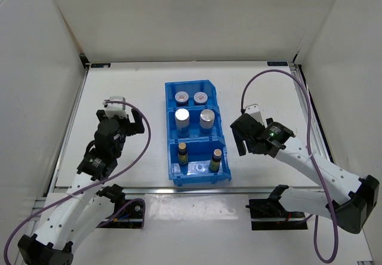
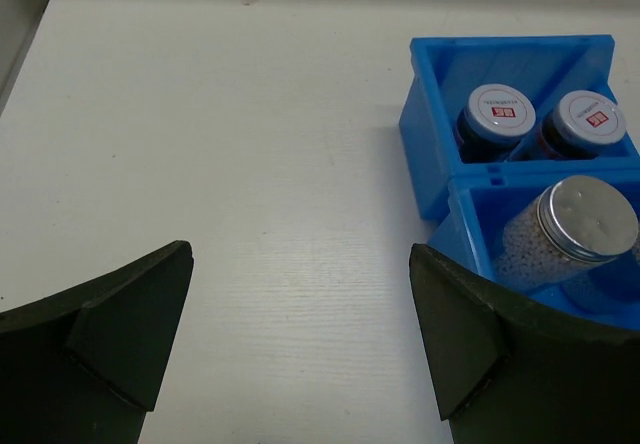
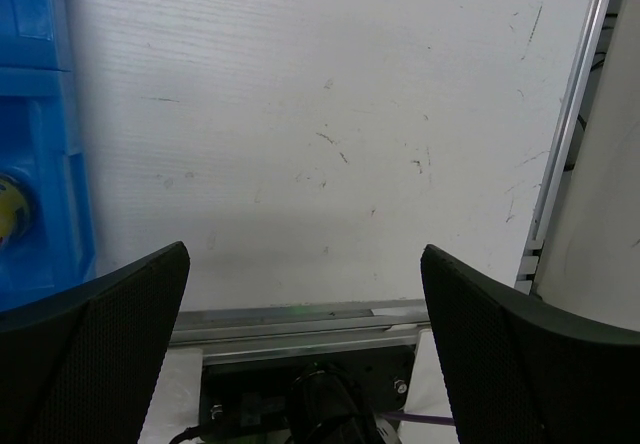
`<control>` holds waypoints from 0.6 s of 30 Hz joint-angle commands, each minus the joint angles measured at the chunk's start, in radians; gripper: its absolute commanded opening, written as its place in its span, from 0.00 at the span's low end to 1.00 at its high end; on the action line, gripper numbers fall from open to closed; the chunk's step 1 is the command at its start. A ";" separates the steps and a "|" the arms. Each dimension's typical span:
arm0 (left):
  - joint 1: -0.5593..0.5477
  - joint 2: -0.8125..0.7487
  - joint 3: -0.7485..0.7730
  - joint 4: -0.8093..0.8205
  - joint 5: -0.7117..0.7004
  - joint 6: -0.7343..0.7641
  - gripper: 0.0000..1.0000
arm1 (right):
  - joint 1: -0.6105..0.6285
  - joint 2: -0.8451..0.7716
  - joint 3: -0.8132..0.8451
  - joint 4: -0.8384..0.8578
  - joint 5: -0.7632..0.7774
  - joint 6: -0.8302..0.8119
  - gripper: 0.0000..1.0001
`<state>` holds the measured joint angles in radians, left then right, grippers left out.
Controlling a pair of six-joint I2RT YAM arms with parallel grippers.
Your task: Organize the condiment bottles
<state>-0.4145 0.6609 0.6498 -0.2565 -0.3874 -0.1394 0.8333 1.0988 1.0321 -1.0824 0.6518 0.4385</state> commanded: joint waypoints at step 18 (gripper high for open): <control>0.003 0.051 0.068 -0.036 0.153 -0.016 1.00 | 0.015 -0.189 0.023 -0.076 0.157 0.285 1.00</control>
<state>-0.4145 0.7063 0.6895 -0.2886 -0.2733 -0.1459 0.8341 0.9924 1.0542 -1.1599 0.7517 0.6426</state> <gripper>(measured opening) 0.998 0.998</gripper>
